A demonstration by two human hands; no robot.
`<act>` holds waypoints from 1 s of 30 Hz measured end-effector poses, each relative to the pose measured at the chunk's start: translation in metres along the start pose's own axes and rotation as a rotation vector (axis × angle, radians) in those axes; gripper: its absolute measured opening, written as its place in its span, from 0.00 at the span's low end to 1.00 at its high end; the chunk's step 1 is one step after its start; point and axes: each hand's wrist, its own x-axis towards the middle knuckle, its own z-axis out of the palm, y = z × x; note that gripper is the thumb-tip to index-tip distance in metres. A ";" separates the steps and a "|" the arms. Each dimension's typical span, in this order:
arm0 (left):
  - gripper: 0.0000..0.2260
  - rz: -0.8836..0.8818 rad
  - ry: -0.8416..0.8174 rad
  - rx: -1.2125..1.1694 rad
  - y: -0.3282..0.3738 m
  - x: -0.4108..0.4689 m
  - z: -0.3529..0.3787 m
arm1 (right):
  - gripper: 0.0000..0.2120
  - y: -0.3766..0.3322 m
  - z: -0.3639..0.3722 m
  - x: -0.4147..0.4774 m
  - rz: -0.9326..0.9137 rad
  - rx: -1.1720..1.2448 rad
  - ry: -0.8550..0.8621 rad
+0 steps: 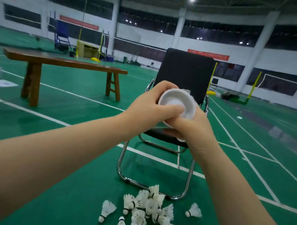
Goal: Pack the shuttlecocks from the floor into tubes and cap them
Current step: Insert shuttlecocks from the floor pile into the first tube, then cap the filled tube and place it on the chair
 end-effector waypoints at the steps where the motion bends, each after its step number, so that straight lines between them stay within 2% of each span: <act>1: 0.13 0.026 -0.025 0.028 0.000 0.004 0.001 | 0.25 0.001 -0.002 0.001 -0.042 -0.033 0.032; 3: 0.15 0.071 -0.078 0.071 -0.002 0.014 0.003 | 0.23 0.006 -0.008 0.004 -0.112 -0.074 0.078; 9: 0.19 0.137 -0.173 0.187 -0.029 0.059 0.021 | 0.25 0.049 -0.030 0.037 -0.233 -0.156 0.166; 13: 0.21 0.180 -0.084 0.325 -0.071 0.090 0.043 | 0.28 0.094 -0.046 0.070 -0.242 -0.280 0.208; 16: 0.26 0.037 -0.009 0.375 -0.112 0.114 0.062 | 0.30 0.131 -0.058 0.102 -0.252 -0.384 0.192; 20: 0.27 -0.220 -0.036 0.336 -0.167 0.142 0.080 | 0.32 0.188 -0.068 0.142 -0.189 -0.515 0.067; 25: 0.25 -0.353 -0.008 0.246 -0.237 0.162 0.098 | 0.34 0.236 -0.072 0.172 -0.126 -0.736 -0.102; 28: 0.24 -0.393 0.014 0.252 -0.266 0.172 0.102 | 0.34 0.252 -0.071 0.190 -0.178 -1.034 -0.175; 30: 0.24 -0.403 0.007 0.292 -0.281 0.176 0.104 | 0.32 0.264 -0.069 0.197 -0.230 -1.167 -0.153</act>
